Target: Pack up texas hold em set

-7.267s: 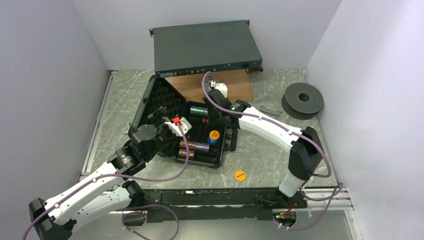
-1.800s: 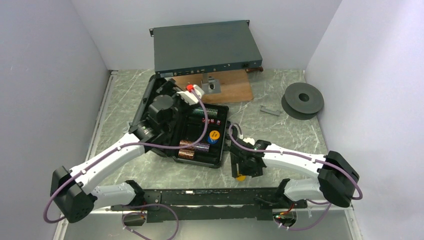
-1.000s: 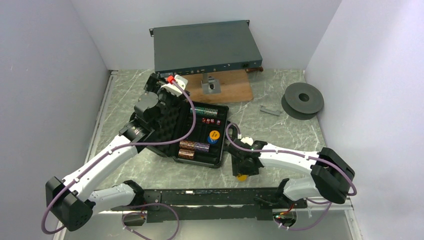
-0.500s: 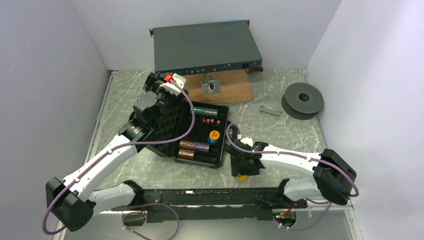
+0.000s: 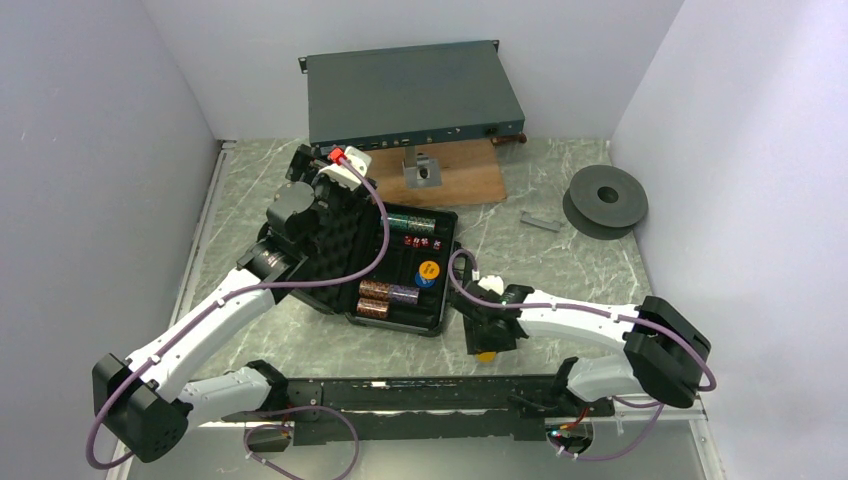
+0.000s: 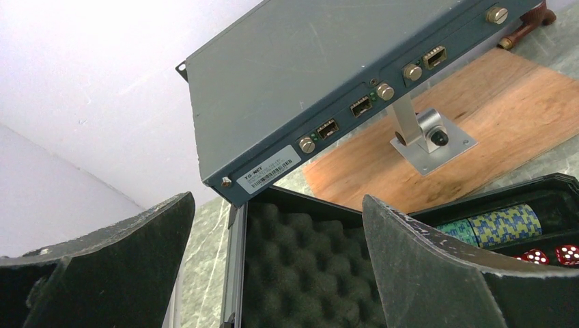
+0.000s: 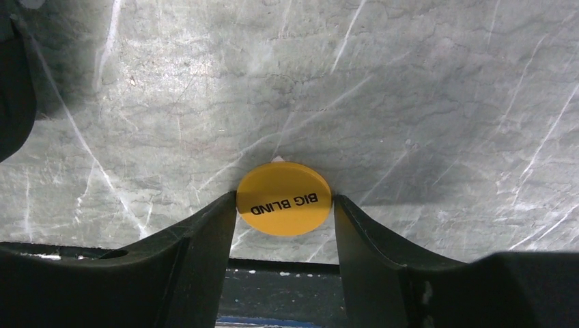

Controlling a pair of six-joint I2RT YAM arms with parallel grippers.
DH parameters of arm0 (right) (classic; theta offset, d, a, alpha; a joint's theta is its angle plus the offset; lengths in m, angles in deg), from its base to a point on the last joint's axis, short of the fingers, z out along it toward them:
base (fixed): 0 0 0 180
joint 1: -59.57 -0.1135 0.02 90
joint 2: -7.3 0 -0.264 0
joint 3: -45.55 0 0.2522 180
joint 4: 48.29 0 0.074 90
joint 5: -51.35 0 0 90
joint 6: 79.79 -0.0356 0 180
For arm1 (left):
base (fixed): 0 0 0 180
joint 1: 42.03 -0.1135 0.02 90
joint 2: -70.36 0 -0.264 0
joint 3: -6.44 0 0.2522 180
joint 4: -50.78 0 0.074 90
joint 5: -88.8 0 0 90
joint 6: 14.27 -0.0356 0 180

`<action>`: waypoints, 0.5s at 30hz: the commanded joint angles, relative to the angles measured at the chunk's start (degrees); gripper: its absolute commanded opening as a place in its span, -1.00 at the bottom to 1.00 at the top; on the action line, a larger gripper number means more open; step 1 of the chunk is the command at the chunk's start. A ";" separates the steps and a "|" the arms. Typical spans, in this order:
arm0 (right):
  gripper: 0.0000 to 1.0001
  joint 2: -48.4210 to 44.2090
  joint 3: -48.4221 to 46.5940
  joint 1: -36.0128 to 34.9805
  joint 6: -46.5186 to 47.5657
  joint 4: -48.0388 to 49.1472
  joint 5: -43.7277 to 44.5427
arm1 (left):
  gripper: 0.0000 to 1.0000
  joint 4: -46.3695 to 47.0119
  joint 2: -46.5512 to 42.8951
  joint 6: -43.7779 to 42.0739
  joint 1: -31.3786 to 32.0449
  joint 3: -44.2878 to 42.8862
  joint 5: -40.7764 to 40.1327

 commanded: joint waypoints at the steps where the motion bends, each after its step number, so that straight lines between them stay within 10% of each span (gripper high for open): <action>1: 0.11 3.22 2.83 -1.37 -1.10 1.12 -4.83 | 0.99 1.75 -0.30 1.58 -0.58 -0.22 1.29; 15: -0.18 2.61 0.82 -1.60 -0.52 -0.30 -3.69 | 0.99 1.88 -0.30 1.67 -0.90 -0.13 1.12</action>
